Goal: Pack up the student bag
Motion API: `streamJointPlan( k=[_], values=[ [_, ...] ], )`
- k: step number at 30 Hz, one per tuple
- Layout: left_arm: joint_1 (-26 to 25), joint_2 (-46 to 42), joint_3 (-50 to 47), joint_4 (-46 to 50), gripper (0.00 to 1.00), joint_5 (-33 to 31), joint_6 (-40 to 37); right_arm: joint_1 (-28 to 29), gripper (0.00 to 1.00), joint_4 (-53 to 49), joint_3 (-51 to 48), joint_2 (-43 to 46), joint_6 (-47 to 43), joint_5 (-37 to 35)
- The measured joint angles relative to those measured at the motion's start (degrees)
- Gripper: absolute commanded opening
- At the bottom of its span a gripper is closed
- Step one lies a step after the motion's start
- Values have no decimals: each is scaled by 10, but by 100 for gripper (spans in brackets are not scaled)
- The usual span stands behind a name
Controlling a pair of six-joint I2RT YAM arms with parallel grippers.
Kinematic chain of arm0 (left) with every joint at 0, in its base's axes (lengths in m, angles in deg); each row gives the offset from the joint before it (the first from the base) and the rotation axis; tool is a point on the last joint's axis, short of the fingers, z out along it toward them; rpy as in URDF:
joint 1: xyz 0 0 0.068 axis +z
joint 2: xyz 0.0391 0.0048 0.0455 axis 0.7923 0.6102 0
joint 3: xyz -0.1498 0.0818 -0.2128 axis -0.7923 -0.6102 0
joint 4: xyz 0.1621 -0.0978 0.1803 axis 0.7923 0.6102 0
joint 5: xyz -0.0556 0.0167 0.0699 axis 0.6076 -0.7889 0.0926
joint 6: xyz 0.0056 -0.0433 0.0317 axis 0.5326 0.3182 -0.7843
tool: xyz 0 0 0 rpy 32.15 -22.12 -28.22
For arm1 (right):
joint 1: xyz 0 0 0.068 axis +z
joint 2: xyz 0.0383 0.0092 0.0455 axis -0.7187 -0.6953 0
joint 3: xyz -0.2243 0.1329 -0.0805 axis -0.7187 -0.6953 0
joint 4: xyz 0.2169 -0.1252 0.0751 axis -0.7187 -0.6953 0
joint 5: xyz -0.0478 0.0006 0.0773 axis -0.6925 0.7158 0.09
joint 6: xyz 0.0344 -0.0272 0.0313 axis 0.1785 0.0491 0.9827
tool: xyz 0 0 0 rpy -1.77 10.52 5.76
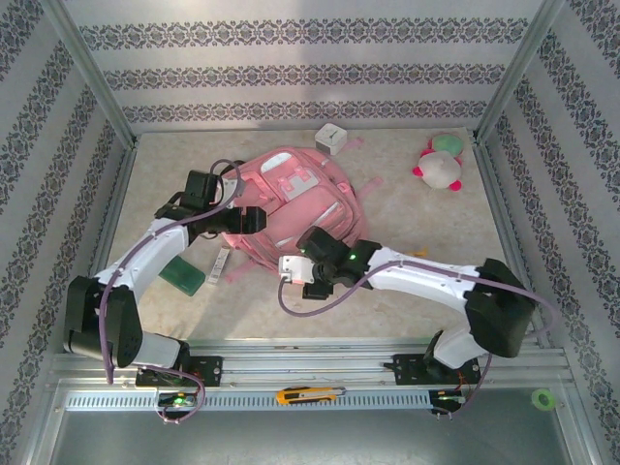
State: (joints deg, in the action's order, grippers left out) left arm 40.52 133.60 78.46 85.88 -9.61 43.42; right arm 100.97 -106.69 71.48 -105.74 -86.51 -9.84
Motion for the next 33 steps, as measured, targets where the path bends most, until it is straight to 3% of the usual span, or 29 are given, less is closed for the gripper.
streamJointPlan(
  k=[7,10,14,19,25,33],
  values=[
    [0,-35,-39,-47,84,-3,10,4,60,88,-28,-66,-68,-104],
    [0,-45,-63,-74,84,-4,18,7,30,136,-46,-80,-87,-138],
    [0,-47,-90,-102,83,-4,30,6,1,174,-59,-80,-95,-163],
    [0,-51,-109,-114,83,-2,41,-7,0,159,-64,-25,-92,-133],
    [0,-104,-158,-153,81,14,57,-76,0,100,-41,96,-82,-32],
    [0,-85,-257,-356,77,88,156,-110,0,38,-20,114,-75,26]
  ],
)
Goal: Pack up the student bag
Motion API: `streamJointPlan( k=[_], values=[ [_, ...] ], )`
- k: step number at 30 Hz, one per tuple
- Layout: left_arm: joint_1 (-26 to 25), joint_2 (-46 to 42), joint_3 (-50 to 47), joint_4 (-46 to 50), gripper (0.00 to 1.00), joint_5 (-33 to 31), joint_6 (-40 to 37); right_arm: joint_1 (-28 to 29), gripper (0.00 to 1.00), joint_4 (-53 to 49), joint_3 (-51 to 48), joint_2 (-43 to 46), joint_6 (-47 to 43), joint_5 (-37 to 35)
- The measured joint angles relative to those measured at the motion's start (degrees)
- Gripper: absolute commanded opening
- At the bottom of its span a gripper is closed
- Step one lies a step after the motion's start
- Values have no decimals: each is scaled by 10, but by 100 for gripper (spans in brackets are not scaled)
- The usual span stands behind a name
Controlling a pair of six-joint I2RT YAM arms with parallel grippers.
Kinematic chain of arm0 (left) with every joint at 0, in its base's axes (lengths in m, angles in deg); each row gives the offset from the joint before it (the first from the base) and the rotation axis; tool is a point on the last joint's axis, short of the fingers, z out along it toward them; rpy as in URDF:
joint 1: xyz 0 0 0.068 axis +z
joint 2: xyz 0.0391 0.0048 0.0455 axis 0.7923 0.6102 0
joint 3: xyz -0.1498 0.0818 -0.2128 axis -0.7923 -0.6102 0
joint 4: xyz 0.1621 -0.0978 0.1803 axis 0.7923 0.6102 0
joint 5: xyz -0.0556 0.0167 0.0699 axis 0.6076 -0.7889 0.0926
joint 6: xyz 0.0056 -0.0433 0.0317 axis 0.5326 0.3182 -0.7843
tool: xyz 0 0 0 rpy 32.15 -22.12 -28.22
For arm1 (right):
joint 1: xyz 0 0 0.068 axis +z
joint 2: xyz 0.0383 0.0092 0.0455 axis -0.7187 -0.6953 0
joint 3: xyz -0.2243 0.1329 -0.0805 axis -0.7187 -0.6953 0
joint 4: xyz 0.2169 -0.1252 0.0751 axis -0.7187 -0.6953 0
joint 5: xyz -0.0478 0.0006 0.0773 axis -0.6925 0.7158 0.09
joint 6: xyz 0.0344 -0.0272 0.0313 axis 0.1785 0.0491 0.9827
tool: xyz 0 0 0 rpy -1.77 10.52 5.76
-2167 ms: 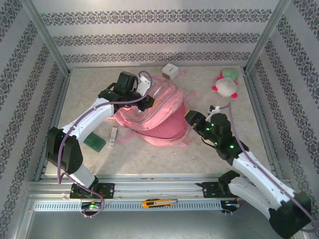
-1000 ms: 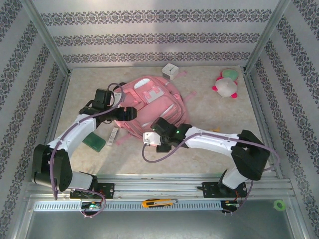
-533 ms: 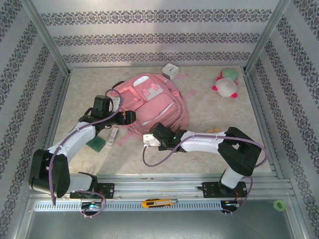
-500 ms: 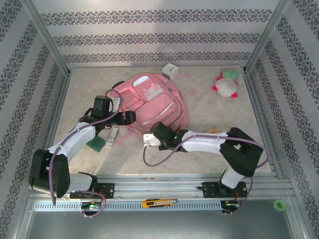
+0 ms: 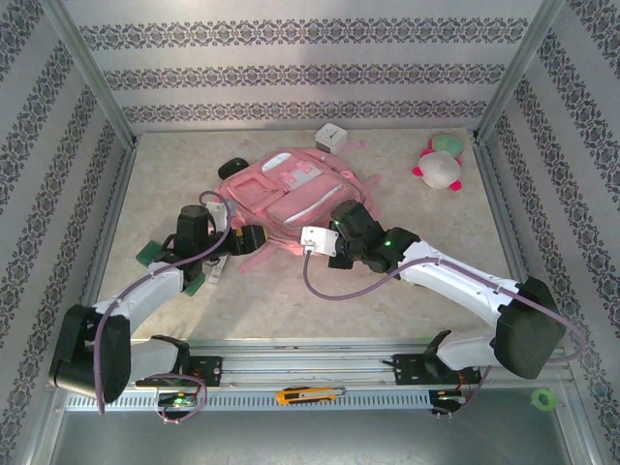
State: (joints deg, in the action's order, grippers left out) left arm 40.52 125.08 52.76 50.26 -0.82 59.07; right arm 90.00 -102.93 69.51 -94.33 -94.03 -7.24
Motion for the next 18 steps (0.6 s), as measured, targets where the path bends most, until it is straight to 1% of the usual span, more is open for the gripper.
streamJointPlan(
  k=[4,7,10,12,15,18],
  values=[
    [0,58,-36,-128,76,42,61,-12,0,-19,6,0,12,15],
    [0,62,-55,-184,76,54,87,-29,0,-30,13,1,25,28],
    [0,52,-58,-198,77,57,90,-45,0,-35,21,4,42,45],
    [0,30,-63,-197,78,54,88,-53,0,-35,25,8,52,54],
    [0,-21,-70,-189,79,46,80,-62,0,-36,34,11,65,66],
    [0,-92,-72,-159,79,32,64,-68,0,-37,41,11,72,79]
  ],
)
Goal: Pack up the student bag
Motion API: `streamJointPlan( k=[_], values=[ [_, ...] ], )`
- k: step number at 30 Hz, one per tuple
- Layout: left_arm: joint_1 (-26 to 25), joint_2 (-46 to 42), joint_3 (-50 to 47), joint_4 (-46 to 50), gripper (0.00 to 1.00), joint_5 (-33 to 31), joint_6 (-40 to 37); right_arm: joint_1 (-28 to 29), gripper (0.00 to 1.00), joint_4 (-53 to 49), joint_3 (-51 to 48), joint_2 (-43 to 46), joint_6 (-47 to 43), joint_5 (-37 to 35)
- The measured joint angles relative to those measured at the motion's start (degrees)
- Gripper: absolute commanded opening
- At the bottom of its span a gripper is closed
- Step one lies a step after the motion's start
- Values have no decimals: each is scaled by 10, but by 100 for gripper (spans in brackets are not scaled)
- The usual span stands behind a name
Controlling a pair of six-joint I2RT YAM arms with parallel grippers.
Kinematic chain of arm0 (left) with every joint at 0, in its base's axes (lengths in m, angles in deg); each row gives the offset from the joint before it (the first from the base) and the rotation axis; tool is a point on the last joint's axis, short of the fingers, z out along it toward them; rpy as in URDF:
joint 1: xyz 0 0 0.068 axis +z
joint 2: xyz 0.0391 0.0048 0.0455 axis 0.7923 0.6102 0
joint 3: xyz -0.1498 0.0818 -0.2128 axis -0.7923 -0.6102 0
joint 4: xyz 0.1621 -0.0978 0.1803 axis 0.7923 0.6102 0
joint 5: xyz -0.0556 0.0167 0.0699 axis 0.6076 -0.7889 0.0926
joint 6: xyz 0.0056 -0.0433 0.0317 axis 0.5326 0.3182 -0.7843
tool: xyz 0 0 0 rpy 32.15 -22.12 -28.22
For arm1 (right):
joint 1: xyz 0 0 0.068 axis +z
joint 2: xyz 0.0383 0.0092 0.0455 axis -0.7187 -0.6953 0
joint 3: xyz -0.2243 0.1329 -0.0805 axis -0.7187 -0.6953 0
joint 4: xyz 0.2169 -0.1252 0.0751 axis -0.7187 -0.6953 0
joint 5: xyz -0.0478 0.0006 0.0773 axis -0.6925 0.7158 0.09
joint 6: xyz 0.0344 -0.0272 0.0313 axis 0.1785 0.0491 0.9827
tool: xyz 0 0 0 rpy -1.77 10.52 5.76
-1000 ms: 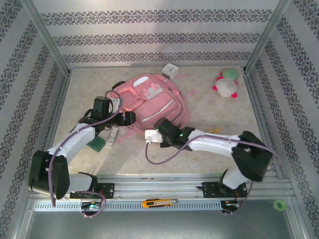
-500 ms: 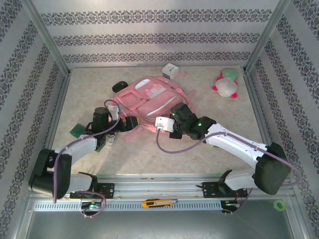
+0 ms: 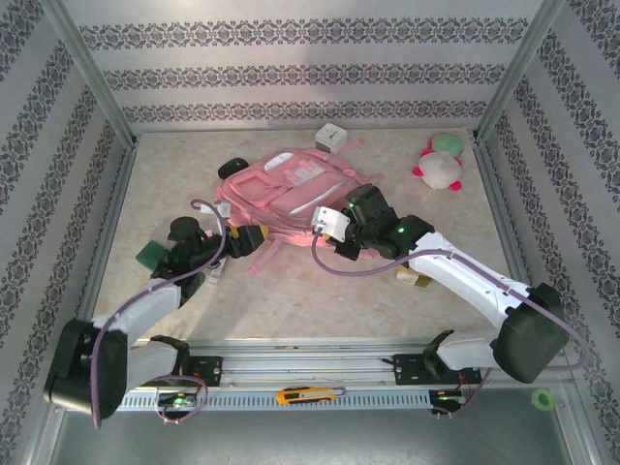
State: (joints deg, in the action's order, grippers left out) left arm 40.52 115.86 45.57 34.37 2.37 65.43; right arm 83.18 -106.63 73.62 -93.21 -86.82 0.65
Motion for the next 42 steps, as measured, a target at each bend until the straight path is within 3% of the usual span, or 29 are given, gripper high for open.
streamJointPlan(
  k=[4,7,14,36,42],
  values=[
    [0,-75,-4,39,78,-14,-19,-4,0,-6,10,0,8,12],
    [0,-81,-17,46,76,-15,-21,-4,0,-11,19,0,10,23],
    [-3,-38,-74,37,75,-10,-24,-5,0,-28,44,3,21,47],
    [-47,66,-40,-55,61,-50,-154,-11,0,-37,76,4,55,101],
    [-54,68,-17,-67,18,-66,-181,-11,0,-37,76,4,55,105]
  ],
)
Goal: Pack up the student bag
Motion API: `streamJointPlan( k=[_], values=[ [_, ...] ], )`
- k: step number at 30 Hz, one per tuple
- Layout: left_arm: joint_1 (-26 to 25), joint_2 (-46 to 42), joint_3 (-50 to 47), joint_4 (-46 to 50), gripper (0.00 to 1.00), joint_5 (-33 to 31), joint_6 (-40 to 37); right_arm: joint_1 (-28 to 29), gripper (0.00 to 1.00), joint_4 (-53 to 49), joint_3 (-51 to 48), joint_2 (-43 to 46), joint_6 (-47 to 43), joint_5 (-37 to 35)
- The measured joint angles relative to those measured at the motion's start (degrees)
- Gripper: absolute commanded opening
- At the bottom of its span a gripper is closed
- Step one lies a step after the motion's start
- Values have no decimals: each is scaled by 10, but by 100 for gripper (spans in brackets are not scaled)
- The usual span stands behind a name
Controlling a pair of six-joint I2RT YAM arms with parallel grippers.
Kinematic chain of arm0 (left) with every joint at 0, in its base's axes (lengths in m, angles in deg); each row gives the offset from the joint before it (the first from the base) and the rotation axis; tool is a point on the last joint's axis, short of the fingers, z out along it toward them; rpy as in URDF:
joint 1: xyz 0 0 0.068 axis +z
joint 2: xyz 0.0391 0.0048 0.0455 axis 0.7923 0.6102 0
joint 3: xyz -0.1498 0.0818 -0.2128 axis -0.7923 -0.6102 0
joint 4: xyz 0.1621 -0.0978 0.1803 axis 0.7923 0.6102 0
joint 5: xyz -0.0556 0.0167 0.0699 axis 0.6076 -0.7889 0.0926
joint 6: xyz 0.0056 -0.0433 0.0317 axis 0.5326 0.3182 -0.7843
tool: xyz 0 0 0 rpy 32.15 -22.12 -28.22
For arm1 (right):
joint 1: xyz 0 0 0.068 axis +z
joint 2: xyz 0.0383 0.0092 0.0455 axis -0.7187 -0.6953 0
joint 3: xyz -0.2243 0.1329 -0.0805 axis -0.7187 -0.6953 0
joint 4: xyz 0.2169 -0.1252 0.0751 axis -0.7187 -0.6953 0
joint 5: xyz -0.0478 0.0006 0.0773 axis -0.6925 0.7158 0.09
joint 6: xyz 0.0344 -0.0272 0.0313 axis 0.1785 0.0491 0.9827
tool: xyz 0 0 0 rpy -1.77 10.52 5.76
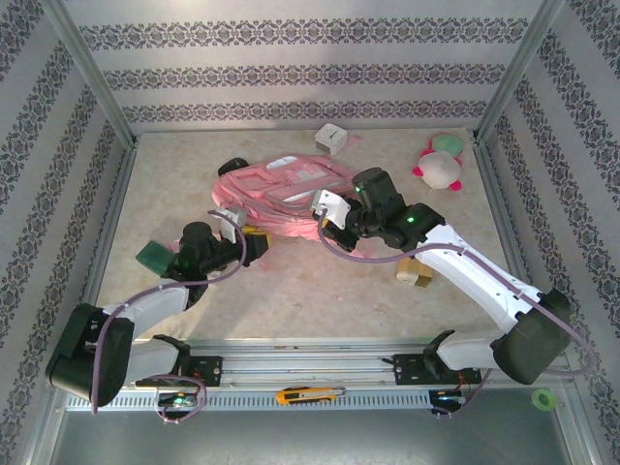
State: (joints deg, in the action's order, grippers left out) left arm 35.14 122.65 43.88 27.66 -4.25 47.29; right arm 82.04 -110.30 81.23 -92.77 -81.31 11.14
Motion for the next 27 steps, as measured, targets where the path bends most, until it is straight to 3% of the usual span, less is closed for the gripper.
streamJointPlan(
  k=[2,5,21,27],
  values=[
    [0,0,1,-1,6,-2,-7,0,0,0,0,0,2,0],
    [-4,0,3,2,0,-2,-19,0,0,0,0,0,13,0],
    [-71,-8,36,24,0,34,-8,24,0,52,-34,-6,66,-29],
    [-95,-8,72,76,3,39,-5,35,0,74,-42,-26,73,-51]
  ],
)
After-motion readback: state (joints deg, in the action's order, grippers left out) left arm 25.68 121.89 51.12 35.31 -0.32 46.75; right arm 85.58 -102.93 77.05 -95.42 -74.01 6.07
